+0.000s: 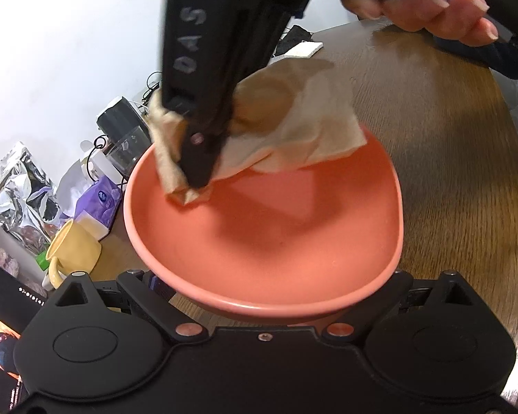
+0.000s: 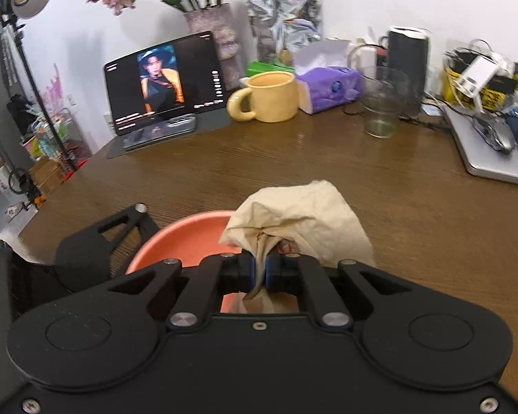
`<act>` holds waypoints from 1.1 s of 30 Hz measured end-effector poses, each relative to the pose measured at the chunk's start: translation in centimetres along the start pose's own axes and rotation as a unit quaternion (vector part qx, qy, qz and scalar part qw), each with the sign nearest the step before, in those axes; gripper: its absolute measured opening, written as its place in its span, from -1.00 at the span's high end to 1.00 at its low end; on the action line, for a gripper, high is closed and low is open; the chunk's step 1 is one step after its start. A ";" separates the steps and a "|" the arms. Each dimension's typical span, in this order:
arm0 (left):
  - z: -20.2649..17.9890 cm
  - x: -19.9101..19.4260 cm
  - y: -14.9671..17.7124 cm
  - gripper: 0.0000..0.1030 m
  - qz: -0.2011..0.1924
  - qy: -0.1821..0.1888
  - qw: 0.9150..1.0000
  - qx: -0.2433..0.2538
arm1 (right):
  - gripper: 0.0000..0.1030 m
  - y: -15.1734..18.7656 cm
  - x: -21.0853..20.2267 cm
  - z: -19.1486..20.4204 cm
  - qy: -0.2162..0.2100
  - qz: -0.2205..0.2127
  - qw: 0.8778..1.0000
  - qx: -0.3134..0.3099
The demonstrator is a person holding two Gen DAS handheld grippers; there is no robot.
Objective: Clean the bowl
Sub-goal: 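Push the cloth into the bowl and rub its bottom with the right gripper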
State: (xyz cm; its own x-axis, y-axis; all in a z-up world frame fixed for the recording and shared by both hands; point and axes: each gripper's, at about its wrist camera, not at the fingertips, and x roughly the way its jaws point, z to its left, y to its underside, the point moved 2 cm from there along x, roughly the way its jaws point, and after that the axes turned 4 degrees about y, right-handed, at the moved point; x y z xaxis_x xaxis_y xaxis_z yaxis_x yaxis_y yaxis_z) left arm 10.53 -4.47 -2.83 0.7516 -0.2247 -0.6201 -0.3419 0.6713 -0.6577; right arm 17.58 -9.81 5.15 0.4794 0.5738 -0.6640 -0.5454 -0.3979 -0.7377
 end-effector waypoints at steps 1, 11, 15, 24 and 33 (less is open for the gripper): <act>0.0 0.0 0.0 -0.85 0.000 0.000 1.000 0.000 | 0.89 -0.1 -0.1 0.5 -0.004 0.000 1.000 -0.006; -0.2 -0.1 0.0 -0.85 -0.002 0.000 1.000 0.002 | 0.89 0.1 -0.4 1.9 -0.026 -0.001 0.999 -0.043; -0.1 -0.1 0.0 -0.85 -0.001 0.002 1.000 0.000 | 0.89 -0.1 -0.4 0.8 -0.008 -0.003 1.000 -0.021; 0.1 0.1 -0.1 -0.85 0.000 0.003 1.000 -0.001 | 0.88 0.4 -0.7 1.9 -0.027 -0.012 0.998 -0.053; 0.1 0.1 0.1 -0.86 -0.001 0.002 1.000 0.001 | 0.90 1.2 -1.2 4.0 -0.065 -0.006 0.989 -0.129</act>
State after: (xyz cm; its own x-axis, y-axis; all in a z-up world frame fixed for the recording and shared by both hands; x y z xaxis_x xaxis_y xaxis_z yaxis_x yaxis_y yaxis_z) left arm 10.59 -4.38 -2.89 0.7505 -0.2281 -0.6202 -0.3398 0.6718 -0.6582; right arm 13.63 -8.11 5.52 0.3829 0.6608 -0.6456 -0.3381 -0.5501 -0.7636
